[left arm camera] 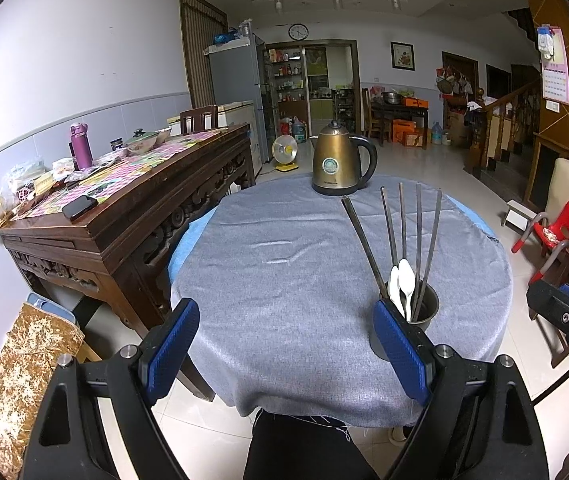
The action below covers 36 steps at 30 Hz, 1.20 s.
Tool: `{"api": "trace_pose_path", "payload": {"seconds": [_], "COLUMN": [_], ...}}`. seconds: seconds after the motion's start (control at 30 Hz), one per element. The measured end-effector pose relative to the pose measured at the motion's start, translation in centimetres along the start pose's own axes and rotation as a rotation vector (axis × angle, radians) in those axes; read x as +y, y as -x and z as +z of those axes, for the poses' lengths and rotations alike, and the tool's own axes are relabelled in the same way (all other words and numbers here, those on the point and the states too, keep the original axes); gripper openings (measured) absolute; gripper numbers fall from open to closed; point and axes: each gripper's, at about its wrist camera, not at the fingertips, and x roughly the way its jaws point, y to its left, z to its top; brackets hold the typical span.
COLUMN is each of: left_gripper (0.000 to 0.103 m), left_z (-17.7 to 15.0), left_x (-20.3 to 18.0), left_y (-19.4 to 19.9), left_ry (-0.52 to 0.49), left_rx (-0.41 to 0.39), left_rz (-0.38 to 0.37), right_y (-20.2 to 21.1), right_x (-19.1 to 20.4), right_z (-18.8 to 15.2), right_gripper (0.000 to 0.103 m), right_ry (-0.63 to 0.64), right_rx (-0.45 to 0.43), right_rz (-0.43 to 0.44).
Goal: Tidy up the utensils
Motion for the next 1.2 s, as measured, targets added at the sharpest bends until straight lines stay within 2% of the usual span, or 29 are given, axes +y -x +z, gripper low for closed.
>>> {"api": "trace_pose_path", "payload": {"seconds": [1.2], "left_gripper": [0.089], "left_z": [-0.1], "left_x": [1.4], "left_y": [0.1], "left_ry": [0.031], "left_rx": [-0.004], "left_rz": [0.000], "right_y": [0.8], "right_x": [1.8], "right_z": [-0.1], "right_gripper": [0.071], "right_ry": [0.059], "right_rx": [-0.044], "right_rz": [-0.025]}}
